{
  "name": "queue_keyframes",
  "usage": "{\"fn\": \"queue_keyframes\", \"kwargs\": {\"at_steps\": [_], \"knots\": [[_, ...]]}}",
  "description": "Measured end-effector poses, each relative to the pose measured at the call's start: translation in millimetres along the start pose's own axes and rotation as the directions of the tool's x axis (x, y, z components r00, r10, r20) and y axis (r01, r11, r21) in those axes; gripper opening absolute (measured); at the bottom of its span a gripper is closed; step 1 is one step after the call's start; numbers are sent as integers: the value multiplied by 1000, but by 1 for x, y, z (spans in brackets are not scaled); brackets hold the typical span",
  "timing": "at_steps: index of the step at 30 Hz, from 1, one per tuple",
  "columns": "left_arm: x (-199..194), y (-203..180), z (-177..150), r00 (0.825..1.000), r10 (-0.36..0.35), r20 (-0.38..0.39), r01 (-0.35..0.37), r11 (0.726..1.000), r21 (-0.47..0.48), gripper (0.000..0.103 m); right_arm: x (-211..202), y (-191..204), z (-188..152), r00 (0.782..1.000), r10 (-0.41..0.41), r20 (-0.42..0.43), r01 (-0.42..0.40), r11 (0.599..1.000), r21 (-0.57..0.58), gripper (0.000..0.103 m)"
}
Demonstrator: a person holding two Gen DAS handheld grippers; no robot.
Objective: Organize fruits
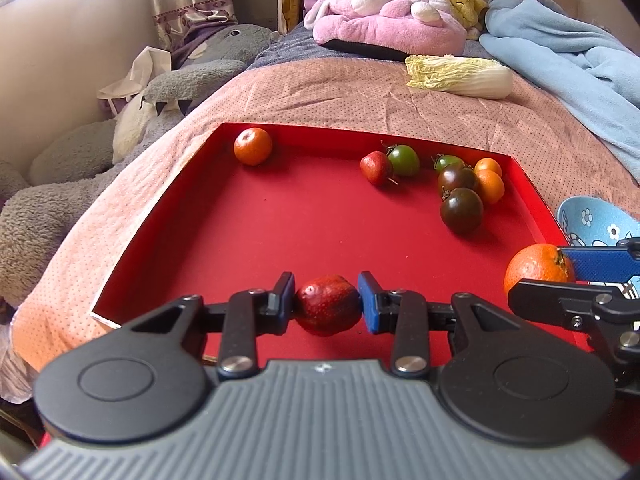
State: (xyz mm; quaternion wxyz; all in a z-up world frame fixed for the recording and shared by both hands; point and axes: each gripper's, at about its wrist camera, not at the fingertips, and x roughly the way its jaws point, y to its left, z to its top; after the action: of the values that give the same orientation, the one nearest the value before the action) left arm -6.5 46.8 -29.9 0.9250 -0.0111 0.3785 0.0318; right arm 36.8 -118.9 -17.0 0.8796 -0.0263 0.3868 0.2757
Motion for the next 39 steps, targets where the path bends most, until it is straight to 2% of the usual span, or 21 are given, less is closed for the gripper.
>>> {"fn": "queue_keyframes", "kwargs": {"at_steps": [15, 39], "knots": [[0, 0, 6, 999, 22, -23, -22, 1000, -2, 38, -22, -30, -4, 998, -40, 53, 36, 997, 69, 45], [-11, -26, 21, 1000, -22, 18, 21, 999, 33, 38, -61, -70, -23, 987, -137, 83, 122, 978, 168, 45]]}}
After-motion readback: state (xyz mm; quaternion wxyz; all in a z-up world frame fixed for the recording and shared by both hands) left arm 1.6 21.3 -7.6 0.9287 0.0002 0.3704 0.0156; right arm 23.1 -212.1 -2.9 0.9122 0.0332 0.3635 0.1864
